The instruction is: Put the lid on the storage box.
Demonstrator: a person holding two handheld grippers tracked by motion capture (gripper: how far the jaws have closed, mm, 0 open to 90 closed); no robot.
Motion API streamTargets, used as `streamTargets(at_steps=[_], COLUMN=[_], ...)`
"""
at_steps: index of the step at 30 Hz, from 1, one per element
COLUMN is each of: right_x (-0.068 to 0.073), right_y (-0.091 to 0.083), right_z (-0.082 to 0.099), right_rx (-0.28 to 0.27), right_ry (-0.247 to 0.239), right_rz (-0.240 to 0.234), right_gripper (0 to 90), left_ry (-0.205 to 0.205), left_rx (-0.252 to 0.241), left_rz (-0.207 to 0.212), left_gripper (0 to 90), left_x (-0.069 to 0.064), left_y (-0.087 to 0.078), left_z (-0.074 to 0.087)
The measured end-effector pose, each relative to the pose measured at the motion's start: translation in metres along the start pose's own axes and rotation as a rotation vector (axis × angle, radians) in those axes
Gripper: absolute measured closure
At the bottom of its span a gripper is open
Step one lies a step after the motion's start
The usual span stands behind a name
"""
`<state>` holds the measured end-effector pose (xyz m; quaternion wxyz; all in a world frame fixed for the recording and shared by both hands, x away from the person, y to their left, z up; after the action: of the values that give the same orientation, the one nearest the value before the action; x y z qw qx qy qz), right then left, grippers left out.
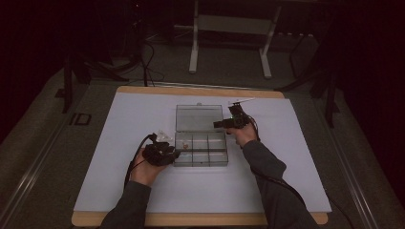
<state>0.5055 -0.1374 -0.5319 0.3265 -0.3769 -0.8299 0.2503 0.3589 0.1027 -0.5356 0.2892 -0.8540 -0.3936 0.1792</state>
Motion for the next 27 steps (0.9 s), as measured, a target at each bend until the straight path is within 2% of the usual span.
streamTargets(at_steps=[9, 23, 27], right_x=[0.008, 0.019, 0.022], right_y=[-0.012, -0.025, -0.027], right_z=[0.002, 0.007, 0.010], right_rx=[-0.101, -0.202, -0.229], right_ry=[-0.090, -0.219, -0.243], right_rz=[0.063, 0.156, 0.174], right_gripper=[61.1, 71.8, 73.6], left_ry=[0.002, -0.002, -0.001], left_rx=[0.005, 0.010, 0.012], left_rz=[-0.010, -0.020, -0.021], left_gripper=[65.4, 65.1, 65.0], left_x=[-0.001, -0.003, -0.003], left_y=[0.000, 0.000, 0.000], left_z=[0.000, 0.000, 0.000])
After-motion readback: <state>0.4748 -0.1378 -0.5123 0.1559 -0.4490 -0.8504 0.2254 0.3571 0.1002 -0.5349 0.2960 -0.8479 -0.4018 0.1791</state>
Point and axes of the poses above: each handheld gripper's, and its own axes: y roughly forward along the jaws, z roughly out of its underside, x roughly to its left, the point moved 5 cm from there along y, roughly forward along the jaws, and after that the axes turned 7 degrees about -x, right-handed, at the moved point
